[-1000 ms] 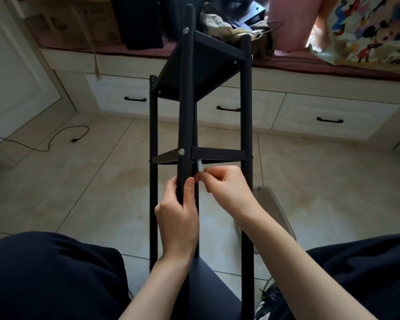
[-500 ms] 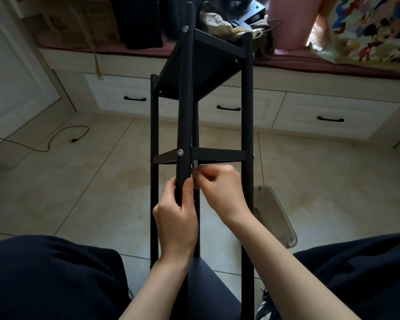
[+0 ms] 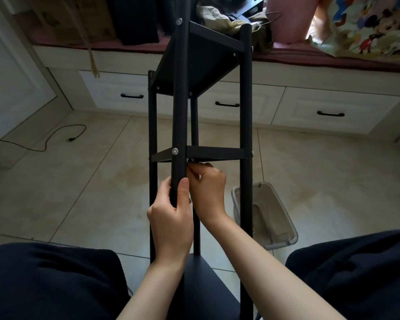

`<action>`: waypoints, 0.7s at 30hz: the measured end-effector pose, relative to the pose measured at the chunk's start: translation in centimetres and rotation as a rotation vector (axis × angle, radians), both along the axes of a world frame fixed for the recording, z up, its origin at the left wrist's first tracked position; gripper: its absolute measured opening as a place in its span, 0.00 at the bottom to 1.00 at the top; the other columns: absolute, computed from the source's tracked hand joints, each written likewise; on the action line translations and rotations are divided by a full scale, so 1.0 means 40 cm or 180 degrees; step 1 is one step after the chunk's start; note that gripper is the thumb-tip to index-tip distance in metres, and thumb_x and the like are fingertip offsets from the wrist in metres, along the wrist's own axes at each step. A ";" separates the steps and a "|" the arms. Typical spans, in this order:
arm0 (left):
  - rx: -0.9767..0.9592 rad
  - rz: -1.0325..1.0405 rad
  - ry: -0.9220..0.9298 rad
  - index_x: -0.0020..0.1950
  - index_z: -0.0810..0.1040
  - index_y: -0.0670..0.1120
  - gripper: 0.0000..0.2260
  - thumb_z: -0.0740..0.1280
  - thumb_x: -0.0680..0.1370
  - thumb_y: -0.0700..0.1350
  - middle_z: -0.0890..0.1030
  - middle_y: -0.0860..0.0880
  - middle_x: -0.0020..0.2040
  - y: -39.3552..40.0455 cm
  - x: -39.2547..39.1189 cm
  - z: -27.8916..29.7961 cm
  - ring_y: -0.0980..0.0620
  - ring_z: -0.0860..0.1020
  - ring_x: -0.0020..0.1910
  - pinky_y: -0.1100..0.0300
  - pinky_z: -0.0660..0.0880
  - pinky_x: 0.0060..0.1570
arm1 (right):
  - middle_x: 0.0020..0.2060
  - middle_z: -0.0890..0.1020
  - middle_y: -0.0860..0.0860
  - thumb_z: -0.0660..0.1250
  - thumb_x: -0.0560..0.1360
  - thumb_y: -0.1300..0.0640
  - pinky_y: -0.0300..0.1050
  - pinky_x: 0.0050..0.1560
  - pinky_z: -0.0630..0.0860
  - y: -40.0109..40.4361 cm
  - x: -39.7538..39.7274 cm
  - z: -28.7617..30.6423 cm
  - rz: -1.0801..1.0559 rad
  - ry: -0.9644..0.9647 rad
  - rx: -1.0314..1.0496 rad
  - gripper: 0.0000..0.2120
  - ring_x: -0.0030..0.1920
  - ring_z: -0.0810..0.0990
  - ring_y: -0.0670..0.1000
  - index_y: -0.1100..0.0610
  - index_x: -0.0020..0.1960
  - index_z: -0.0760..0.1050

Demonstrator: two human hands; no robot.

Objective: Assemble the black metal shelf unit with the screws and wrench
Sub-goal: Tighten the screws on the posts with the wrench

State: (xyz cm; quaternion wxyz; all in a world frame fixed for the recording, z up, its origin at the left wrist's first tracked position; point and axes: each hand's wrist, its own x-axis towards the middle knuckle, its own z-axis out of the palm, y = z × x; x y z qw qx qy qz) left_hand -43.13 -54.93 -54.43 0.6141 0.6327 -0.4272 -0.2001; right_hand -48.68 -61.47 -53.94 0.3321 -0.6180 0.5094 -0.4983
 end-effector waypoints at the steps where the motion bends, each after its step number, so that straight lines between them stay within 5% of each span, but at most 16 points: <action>1: 0.0003 -0.0009 0.0006 0.51 0.79 0.45 0.17 0.61 0.80 0.58 0.77 0.56 0.32 0.000 0.000 -0.001 0.50 0.77 0.31 0.50 0.75 0.34 | 0.30 0.77 0.36 0.70 0.77 0.59 0.28 0.37 0.70 0.000 0.000 0.000 0.0028 -0.0007 0.0011 0.08 0.34 0.77 0.37 0.59 0.40 0.84; 6: -0.0012 -0.0031 -0.0004 0.52 0.80 0.46 0.18 0.61 0.80 0.59 0.78 0.57 0.33 -0.002 -0.001 -0.007 0.54 0.76 0.30 0.58 0.72 0.34 | 0.28 0.80 0.50 0.68 0.78 0.58 0.40 0.34 0.71 0.003 -0.017 0.006 0.0077 0.0046 0.0159 0.12 0.31 0.75 0.48 0.61 0.37 0.82; 13: 0.0003 -0.0020 -0.0030 0.54 0.80 0.47 0.17 0.61 0.80 0.59 0.78 0.60 0.34 -0.003 -0.006 -0.007 0.56 0.77 0.31 0.60 0.73 0.33 | 0.24 0.72 0.40 0.63 0.79 0.62 0.30 0.30 0.65 0.035 -0.059 0.023 0.0197 0.0197 0.0367 0.21 0.29 0.72 0.38 0.45 0.30 0.68; 21: 0.0055 0.0012 -0.0061 0.53 0.80 0.49 0.16 0.61 0.82 0.59 0.78 0.57 0.34 -0.001 -0.005 -0.007 0.49 0.79 0.31 0.46 0.78 0.33 | 0.24 0.72 0.41 0.62 0.79 0.61 0.29 0.30 0.65 0.041 -0.076 0.064 0.0463 0.0379 0.0397 0.21 0.29 0.72 0.37 0.46 0.30 0.68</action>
